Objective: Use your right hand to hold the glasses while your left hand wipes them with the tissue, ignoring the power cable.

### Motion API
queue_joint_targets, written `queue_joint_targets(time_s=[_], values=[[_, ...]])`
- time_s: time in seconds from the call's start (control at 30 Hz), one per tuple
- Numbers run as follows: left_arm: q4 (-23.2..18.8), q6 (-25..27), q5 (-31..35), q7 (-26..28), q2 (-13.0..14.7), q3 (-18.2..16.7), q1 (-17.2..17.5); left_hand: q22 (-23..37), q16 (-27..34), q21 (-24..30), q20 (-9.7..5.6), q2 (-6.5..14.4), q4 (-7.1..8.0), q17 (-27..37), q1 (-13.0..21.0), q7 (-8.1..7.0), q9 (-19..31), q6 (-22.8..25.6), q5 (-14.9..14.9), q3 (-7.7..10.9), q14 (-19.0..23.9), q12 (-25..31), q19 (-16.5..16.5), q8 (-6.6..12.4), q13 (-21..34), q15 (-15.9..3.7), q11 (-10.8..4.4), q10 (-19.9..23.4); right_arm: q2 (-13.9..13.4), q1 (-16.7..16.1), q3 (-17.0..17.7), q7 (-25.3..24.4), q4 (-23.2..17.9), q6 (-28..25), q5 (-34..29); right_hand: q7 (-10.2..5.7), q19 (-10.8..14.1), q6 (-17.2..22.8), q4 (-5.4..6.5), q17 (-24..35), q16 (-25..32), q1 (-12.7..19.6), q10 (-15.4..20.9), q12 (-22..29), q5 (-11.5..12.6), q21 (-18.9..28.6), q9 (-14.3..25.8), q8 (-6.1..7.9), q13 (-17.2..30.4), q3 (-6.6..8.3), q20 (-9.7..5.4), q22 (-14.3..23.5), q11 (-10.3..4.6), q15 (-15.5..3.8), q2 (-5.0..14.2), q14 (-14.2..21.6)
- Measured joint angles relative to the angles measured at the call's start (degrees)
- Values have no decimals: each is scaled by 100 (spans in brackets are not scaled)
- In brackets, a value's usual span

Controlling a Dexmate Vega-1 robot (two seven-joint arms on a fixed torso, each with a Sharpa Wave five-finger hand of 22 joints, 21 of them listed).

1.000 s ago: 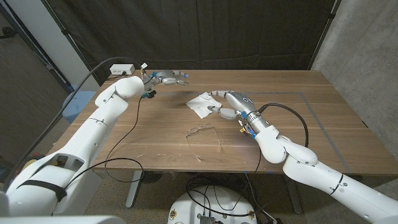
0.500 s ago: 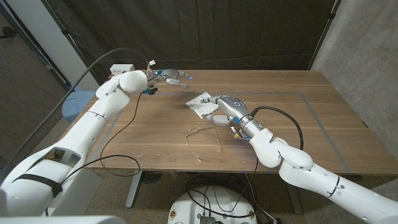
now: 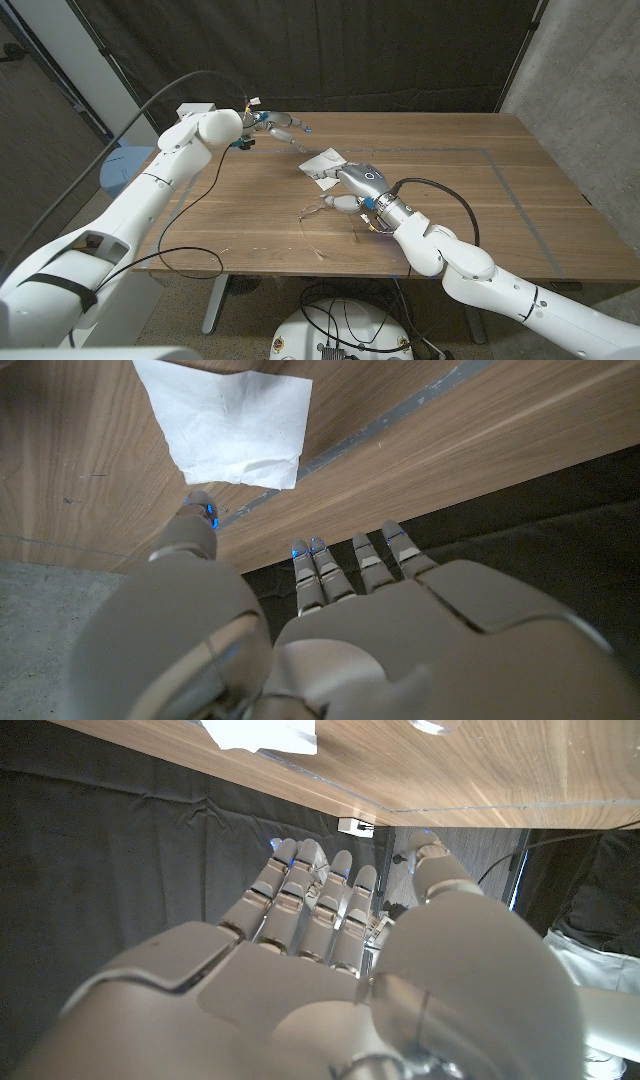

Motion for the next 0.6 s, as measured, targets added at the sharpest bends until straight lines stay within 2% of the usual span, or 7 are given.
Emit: queue_joint_targets(time_s=[0.1,0.23,0.33,0.47,0.6], values=[[9,0,64,-19,0,36,-34,0,0,0,-24,-24,15,0,51,-30,0,30,0,15,0,-44,23,0,0,0,0,0,14,43,-51,78,21,-37,-97,-32,0,-33,16,8,0,53,-15,-1,0,0,0,-23,0,-16,0,0,-14,0,7,0],[84,-16,177,-49,-9,93,-96,0,0,0,-46,-4,15,0,73,-61,0,61,0,14,0,-44,46,0,0,0,-3,63,48,137,-161,251,69,-101,-253,-63,0,-64,84,59,30,53,-36,-27,22,0,0,-50,21,-121,0,0,-8,0,7,0],[141,-55,237,-58,-26,115,-131,0,0,0,-64,-33,15,26,102,-60,0,62,0,14,0,-44,64,0,0,0,-3,63,83,219,-235,381,115,-154,-364,-21,-4,-106,117,86,45,51,-85,-69,22,0,0,-89,26,-186,0,-1,19,-5,5,-34],[235,-82,268,-60,-53,138,-184,0,0,0,-65,-34,16,26,103,-39,0,84,21,13,0,-44,64,0,0,0,-2,63,110,271,-283,549,154,-220,-491,-55,-203,-135,141,139,45,45,-263,-138,40,0,-1,-134,26,-271,10,9,38,15,-1,-221],[358,-145,322,-61,-86,162,-248,0,0,0,-65,-86,48,26,155,-16,0,60,21,-19,0,-89,64,-35,0,0,-2,63,181,392,-397,717,242,-279,-628,-176,-296,-94,118,167,4,96,-311,-138,84,-35,-1,-134,26,-294,2,26,-1,21,51,-288]])
